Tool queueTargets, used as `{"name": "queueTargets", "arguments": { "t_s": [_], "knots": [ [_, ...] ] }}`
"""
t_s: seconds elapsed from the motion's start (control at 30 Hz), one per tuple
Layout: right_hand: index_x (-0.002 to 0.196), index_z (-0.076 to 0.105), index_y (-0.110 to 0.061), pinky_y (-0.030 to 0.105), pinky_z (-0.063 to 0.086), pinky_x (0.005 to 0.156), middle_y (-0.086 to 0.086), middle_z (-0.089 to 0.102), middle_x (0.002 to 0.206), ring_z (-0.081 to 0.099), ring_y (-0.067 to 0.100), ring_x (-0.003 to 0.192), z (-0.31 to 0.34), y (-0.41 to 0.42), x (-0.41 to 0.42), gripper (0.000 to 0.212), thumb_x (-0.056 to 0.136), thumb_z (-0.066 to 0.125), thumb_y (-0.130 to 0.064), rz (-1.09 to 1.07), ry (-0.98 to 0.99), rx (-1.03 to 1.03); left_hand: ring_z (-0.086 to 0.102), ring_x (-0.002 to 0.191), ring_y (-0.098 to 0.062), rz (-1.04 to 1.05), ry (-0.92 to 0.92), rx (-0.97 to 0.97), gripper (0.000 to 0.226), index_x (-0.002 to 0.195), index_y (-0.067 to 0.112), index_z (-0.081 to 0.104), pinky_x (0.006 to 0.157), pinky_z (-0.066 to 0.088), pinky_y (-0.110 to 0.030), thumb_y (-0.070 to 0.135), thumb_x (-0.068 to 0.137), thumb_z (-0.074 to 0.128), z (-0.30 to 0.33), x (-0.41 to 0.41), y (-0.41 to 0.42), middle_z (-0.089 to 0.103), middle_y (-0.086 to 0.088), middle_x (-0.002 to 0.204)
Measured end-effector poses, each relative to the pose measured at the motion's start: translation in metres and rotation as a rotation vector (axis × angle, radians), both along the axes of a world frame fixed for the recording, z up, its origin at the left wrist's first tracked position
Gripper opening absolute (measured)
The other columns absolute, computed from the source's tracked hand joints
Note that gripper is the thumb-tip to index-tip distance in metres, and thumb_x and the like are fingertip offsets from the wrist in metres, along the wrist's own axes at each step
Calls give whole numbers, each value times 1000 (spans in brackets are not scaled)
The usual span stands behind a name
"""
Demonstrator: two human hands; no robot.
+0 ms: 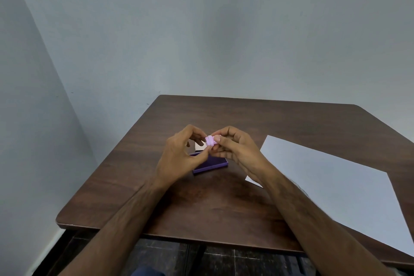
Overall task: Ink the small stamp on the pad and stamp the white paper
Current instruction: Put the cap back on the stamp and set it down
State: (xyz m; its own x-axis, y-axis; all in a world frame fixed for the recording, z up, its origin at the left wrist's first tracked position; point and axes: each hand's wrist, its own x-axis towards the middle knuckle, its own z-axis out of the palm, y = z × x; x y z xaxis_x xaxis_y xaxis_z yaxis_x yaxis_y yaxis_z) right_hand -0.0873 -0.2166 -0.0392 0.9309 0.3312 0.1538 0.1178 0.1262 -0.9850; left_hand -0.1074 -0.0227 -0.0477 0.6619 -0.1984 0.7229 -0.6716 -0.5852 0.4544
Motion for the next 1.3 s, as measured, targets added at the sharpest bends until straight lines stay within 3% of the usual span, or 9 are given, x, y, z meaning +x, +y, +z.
{"name": "queueTargets", "arguments": {
  "t_s": [0.2, 0.4, 0.57, 0.73, 0.9, 1.0, 1.1, 1.2, 1.3],
  "knots": [
    [107, 68, -11, 32, 60, 72, 10, 77, 87, 72, 21, 78, -2, -4, 3, 13, 97, 64, -17, -20, -111, -122, 68, 86, -4, -10, 104, -150, 23, 105, 12, 72, 69, 52, -17, 15, 84, 80, 0, 1, 1, 71, 15, 95],
    [108, 67, -4, 25, 58, 66, 12, 76, 86, 71, 19, 73, -3, -5, 5, 15, 96, 63, -12, -20, -185, -205, 69, 86, -8, 0, 126, -141, 22, 105, 10, 76, 76, 55, -19, 7, 84, 78, -6, 5, 2, 75, 2, 94],
    [108, 68, 0, 26, 60, 66, 15, 76, 86, 72, 21, 72, -3, -3, 5, 17, 95, 65, -10, -23, -169, -169, 68, 86, -6, -6, 84, -126, 21, 104, 12, 75, 78, 56, -20, 5, 85, 77, -7, 6, 3, 73, 7, 95],
    [106, 70, -3, 32, 60, 72, 15, 78, 86, 74, 23, 76, 8, -14, 11, 22, 90, 74, -17, 16, -95, -232, 66, 95, 4, -38, 74, -35, 27, 113, 15, 72, 87, 56, -29, 22, 88, 74, -7, 4, 2, 72, 13, 105],
    [106, 69, -1, 25, 57, 66, 13, 76, 85, 69, 16, 72, 28, -45, 26, 27, 88, 76, -20, -94, -58, -281, 62, 116, 1, -74, 204, -16, 32, 132, 29, 60, 102, 46, -30, 38, 102, 54, -9, 9, 2, 70, 19, 120],
    [103, 69, -2, 21, 52, 63, 8, 77, 88, 65, 11, 69, 29, -66, 35, 27, 86, 77, -22, -200, -73, -454, 63, 114, -4, -22, 224, -76, 24, 121, 27, 65, 97, 48, -27, 34, 104, 50, -13, 14, 5, 72, 18, 112],
    [98, 70, -5, 28, 53, 69, 6, 79, 91, 67, 14, 76, 21, -76, 42, 26, 81, 78, -23, -253, -106, -680, 61, 109, -1, 49, 265, -84, 18, 109, 28, 67, 92, 47, -23, 27, 103, 50, -16, 18, 7, 70, 21, 106],
    [95, 71, -10, 22, 47, 63, -7, 72, 78, 64, 9, 76, 16, -76, 48, 20, 81, 77, -23, -263, -140, -879, 61, 107, -3, 59, 294, -97, 17, 107, 28, 67, 87, 46, -24, 23, 102, 52, -18, 20, 9, 71, 19, 103],
    [96, 70, -10, 20, 39, 60, -14, 65, 72, 58, 1, 71, 12, -75, 51, 16, 84, 75, -21, -242, -170, -926, 62, 106, -5, 54, 321, -97, 17, 108, 29, 66, 84, 47, -26, 23, 102, 52, -19, 20, 9, 71, 19, 103]
  ]
}}
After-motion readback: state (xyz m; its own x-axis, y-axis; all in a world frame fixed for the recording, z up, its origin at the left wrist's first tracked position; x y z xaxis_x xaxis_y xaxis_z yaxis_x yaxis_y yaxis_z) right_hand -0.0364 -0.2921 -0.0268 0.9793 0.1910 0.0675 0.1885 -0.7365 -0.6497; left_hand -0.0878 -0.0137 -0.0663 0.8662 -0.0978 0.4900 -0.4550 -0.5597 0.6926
